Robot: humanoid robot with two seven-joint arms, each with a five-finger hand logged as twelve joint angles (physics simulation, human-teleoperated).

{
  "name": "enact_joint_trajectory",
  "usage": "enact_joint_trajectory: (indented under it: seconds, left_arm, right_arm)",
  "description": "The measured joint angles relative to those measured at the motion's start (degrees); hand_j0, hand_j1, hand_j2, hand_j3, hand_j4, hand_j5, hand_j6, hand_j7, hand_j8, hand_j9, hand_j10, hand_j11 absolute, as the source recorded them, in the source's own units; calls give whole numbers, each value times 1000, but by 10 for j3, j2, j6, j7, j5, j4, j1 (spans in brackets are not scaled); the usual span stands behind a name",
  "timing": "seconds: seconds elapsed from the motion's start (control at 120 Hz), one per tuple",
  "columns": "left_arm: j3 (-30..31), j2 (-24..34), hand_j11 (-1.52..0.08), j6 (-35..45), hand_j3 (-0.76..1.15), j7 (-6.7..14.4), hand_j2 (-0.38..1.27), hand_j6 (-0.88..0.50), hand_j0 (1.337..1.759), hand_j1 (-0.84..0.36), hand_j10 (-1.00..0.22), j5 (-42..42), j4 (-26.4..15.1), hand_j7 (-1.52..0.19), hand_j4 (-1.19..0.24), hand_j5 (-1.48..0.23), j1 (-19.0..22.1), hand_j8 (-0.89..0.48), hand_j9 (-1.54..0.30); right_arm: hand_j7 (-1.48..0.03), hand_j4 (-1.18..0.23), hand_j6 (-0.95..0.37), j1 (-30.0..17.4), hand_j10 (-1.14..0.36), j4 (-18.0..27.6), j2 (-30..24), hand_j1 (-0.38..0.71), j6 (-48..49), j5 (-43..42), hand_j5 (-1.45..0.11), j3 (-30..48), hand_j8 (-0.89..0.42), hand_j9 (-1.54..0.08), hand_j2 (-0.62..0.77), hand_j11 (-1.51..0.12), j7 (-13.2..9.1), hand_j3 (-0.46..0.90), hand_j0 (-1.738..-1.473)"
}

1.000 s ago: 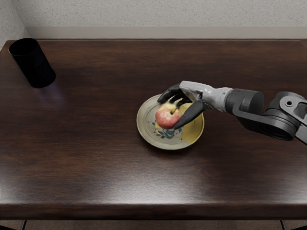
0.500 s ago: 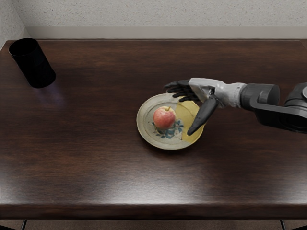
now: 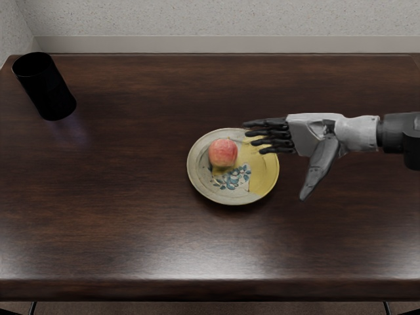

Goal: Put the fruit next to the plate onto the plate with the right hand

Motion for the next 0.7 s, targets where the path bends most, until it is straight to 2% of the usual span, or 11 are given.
enact_joint_trajectory:
  seconds: [0.483, 0.7]
  left_arm:
    - [0, 0, 0, 0, 0, 0, 0, 0, 1658, 349, 0, 0, 0, 0, 0, 0, 0, 0, 0]
    - [0, 0, 0, 0, 0, 0, 0, 0, 1658, 349, 0, 0, 0, 0, 0, 0, 0, 0, 0]
  right_arm:
    - [-1, -1, 0, -39, -1, -137, -44, -349, 9, 143, -1, -7, -1, -1, 1, -1, -1, 0, -1658]
    - [0, 0, 1, -49, 0, -160, -58, -349, 9, 162, 0, -9, 1, 0, 1, 0, -2, 0, -1658]
